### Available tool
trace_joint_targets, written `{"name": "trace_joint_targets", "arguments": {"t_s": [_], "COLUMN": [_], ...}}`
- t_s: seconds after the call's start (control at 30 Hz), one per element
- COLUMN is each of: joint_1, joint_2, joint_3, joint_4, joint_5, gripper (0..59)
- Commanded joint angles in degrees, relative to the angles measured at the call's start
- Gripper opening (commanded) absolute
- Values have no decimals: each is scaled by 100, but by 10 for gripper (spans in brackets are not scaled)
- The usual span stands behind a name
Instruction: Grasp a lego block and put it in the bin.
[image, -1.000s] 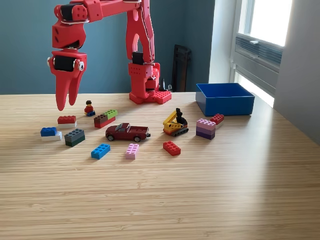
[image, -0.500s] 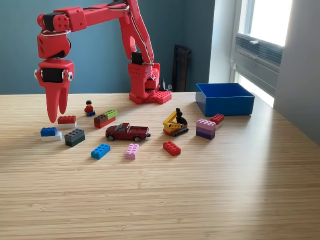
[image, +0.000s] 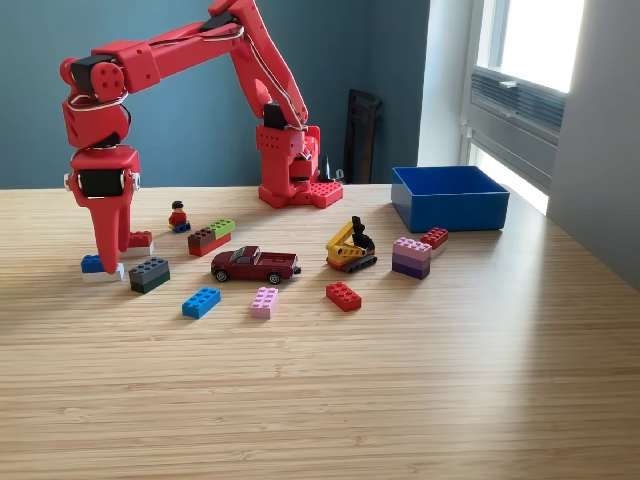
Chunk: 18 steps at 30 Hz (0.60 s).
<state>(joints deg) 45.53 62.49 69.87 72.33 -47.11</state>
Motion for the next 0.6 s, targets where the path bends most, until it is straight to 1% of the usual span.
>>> {"name": "trace_joint_targets", "arguments": {"t_s": [0.03,0.2,0.33,0.6], "joint_1": [44,114,149,123], "joint_2": [149,141,141,132], "joint_3": [-378,-378,-378,-369], "joint_4": [-79,-352,-554,-589], "joint_5": [-53,-53,-70,-70], "gripper": [297,307,297,292]}}
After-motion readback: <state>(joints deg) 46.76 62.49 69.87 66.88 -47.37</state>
